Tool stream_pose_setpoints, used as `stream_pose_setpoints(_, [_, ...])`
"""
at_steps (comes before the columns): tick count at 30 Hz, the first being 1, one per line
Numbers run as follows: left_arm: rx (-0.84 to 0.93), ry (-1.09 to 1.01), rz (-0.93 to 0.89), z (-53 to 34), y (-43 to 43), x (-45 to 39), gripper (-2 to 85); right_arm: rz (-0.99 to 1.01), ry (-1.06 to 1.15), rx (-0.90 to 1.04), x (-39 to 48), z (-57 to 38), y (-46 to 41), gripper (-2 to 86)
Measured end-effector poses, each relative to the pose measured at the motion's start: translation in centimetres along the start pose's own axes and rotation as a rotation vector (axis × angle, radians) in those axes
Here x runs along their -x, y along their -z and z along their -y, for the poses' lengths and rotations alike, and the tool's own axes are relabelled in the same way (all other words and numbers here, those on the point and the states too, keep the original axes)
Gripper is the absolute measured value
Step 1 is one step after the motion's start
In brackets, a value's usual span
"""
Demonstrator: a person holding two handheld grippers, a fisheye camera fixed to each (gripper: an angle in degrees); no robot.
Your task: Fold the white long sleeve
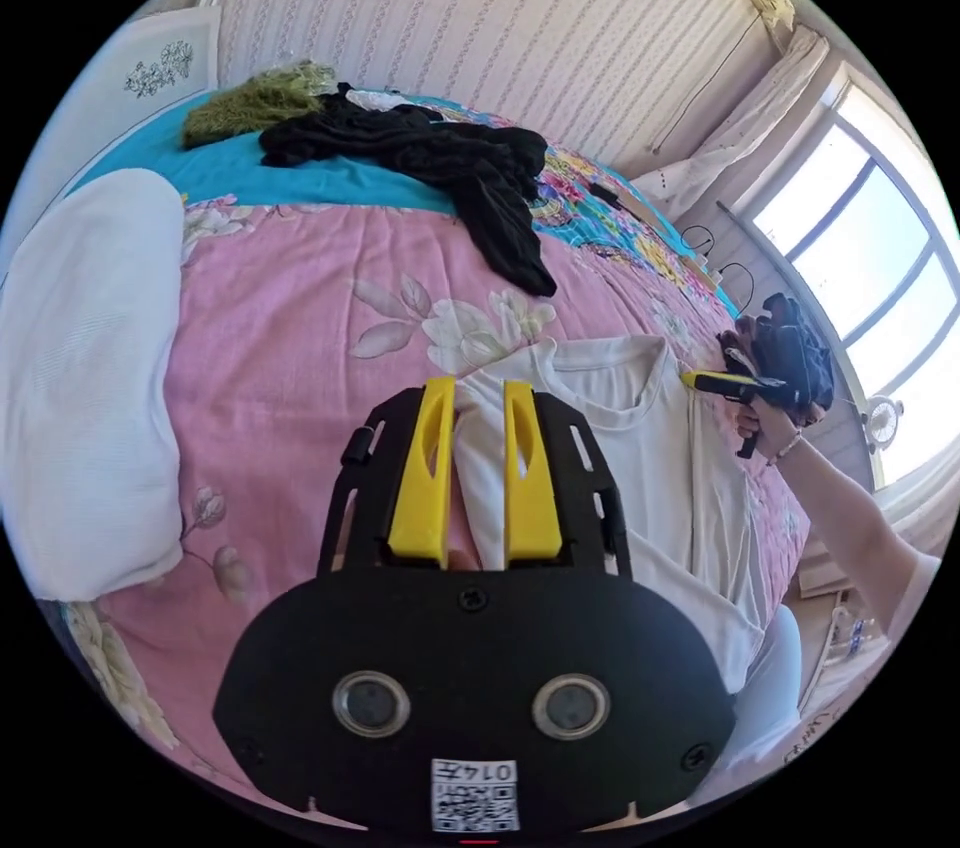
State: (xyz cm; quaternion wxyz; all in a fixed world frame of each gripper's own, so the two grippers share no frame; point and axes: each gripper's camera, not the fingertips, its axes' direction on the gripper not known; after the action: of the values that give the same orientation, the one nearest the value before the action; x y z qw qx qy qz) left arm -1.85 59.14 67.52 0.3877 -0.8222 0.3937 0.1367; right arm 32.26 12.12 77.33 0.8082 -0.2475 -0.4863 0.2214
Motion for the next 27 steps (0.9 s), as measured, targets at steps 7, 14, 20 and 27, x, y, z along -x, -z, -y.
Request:
stream_pose_setpoints(7, [0.053,-0.046,-0.061,-1.6,1.2,0.3,-0.5,0.104,0.019,-0.119,3.2,-0.7,9.1,1.4])
stream_pose_setpoints(14, [-0.027,-0.23,-0.141,-13.5,13.6,-3.3,-0.7,0.239,0.09,-0.257,9.6,-14.0,22.5,1.2])
stream_pose_setpoints(20, [0.056,-0.151,-0.181,-30.0,16.1,-4.7,-0.7,0.257,0.023,-0.072,14.9,-30.8,22.1,1.2])
stream_pose_setpoints(27, [0.044,-0.011,-0.163,-40.7,15.5,-5.3,-0.5,0.201,-0.075,-0.006,20.3,-41.5,19.8,1.5])
